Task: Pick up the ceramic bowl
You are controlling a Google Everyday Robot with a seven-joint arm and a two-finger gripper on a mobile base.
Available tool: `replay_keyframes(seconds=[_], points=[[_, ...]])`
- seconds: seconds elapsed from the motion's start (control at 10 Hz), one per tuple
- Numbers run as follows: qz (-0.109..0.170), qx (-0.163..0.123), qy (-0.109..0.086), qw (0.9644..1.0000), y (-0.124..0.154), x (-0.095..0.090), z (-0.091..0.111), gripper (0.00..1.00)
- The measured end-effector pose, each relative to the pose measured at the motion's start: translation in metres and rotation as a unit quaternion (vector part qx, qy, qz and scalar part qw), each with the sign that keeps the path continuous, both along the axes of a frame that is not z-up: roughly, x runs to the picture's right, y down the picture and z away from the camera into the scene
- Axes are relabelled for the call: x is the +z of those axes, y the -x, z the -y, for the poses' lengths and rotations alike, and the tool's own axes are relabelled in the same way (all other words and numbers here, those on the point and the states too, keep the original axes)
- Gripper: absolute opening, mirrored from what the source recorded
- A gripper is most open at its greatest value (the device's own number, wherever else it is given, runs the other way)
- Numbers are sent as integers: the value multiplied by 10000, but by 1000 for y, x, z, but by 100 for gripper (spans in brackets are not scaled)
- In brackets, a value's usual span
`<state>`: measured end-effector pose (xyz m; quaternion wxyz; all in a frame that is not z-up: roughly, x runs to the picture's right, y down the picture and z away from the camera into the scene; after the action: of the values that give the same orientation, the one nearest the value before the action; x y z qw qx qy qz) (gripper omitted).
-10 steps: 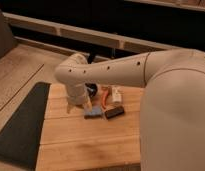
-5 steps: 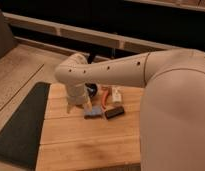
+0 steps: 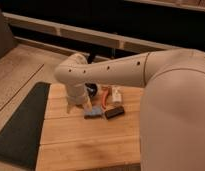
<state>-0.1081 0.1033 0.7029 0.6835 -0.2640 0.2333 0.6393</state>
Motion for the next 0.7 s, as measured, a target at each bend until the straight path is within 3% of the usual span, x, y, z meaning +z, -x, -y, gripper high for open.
replay_keyframes(seconds=[0.3,0.4,0.5,0.7], points=[[-33,-167,-199,9997,-6,8,7,65],[-47,-319,-418,9986,-17,20,20,65],[6,-490,-754,9959,-31,35,44,65],[267,-562,-1268,9900,-40,49,86,65]])
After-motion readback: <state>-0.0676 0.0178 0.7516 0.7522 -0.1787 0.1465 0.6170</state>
